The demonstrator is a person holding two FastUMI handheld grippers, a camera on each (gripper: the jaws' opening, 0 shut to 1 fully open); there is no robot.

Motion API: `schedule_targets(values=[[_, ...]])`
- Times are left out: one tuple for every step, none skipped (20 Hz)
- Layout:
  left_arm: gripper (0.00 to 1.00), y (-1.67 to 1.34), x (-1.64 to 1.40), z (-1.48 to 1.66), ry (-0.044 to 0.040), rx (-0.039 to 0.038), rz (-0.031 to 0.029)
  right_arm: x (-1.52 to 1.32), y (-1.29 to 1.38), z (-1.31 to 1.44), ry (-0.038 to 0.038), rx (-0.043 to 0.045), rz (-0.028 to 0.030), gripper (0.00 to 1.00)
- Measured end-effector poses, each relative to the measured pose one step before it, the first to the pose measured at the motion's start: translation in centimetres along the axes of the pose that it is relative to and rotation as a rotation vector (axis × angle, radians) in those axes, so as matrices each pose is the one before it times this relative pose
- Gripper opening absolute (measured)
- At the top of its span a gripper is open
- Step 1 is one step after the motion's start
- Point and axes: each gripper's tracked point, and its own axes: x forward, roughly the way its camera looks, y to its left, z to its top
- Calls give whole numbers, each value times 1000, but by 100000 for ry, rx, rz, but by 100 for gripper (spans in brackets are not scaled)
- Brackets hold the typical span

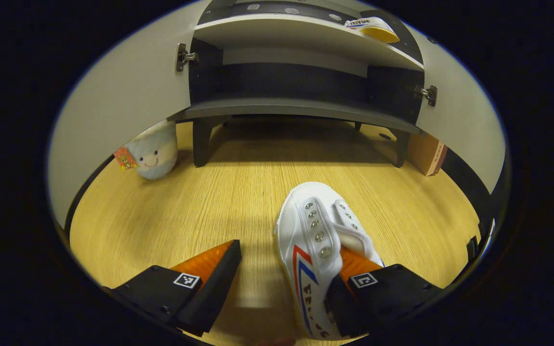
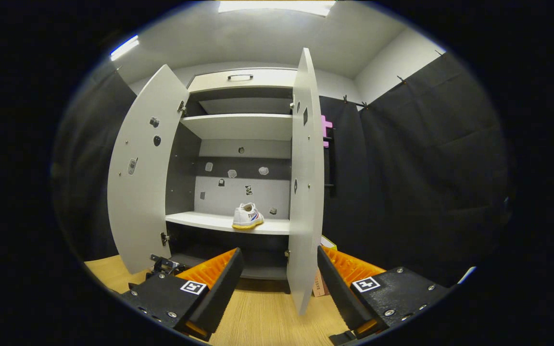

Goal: Grab one shoe with the right hand and put it into the shoe cabinet, grab the other shoe with the left hand and put it into the shoe cabinet; then close the right door with the right hand and the left door with the left hand.

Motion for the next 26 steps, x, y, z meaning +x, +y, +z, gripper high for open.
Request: schedule_targets(values=[[95,32,283,204,-1398,-734,-306,-131,-219,-192,639,-272,-637,94],[97,46,7,-75,-50,-945,-624,65,-142,-153,607,185,-552,94],[98,-6,-57,8,-1270,-1691,-666,257,-33,-190,607,548,-295,94],[98,187,167,79,-1063,-1515,387,61,-14,-109,455,695,-84,94],[98,-214,40,11,-1004,-1690,-1214,-94,-28,-193,488,467,0,94],[90,-6,-64,148,-980,-1248,1038,648,-518,-628,255,-107,65,94],[82,-116,-70,104,-1029,-87,78,-10,45,-26,34,-408,112,94],[60,-442,-35,191,-574,80,-290,-54,117,42,-165,-435,318,94],[39,-1,-130,13,770,2308,2257,112,106,20,-71,-500,393,94],[21,496,-114,-104,1773,5179,3597,166,182,-63,41,-407,399,94],[14,267,-422,-123,485,2199,3330,-65,124,2,40,-169,393,94],[11,176,-619,360,-1147,-2093,345,3,130,-42,-26,-72,425,94],[11,-12,-935,417,-653,-5037,-590,15,77,32,-57,-269,228,94],[11,3,-1296,636,-751,-5106,-223,-3,17,-43,-83,-599,-211,94],[11,62,-1535,885,-1578,-3853,77,-128,-7,-59,-203,-781,-131,94],[11,-66,-1688,1274,-2464,-2370,-149,122,145,121,-343,-709,385,94],[11,-126,-1784,1741,-3432,-1762,-80,145,265,121,-423,-682,280,94],[11,95,-1846,1554,-2303,-1113,-180,92,193,-50,-312,-400,167,94],[10,161,-1598,1056,1054,-2016,-860,68,152,64,-218,-26,472,94],[11,-674,-1632,1745,-770,-2657,-2606,150,285,-43,71,267,611,94],[10,-1232,-1533,2116,-1078,-2485,-2527,98,54,-23,-153,315,-153,94],[11,-1170,-1470,2601,-2392,-928,-2387,92,-1,105,-421,183,-311,94],[11,-833,-815,3052,-4239,493,-889,70,155,52,-301,294,153,94],[10,-509,-531,2853,-3908,3012,-1050,-155,203,47,-364,269,553,94],[10,-233,100,2669,-4982,1842,315,-175,82,126,-303,96,287,94],[10,-223,299,2786,-5608,1573,490,-102,4,92,-611,-227,7,94]])
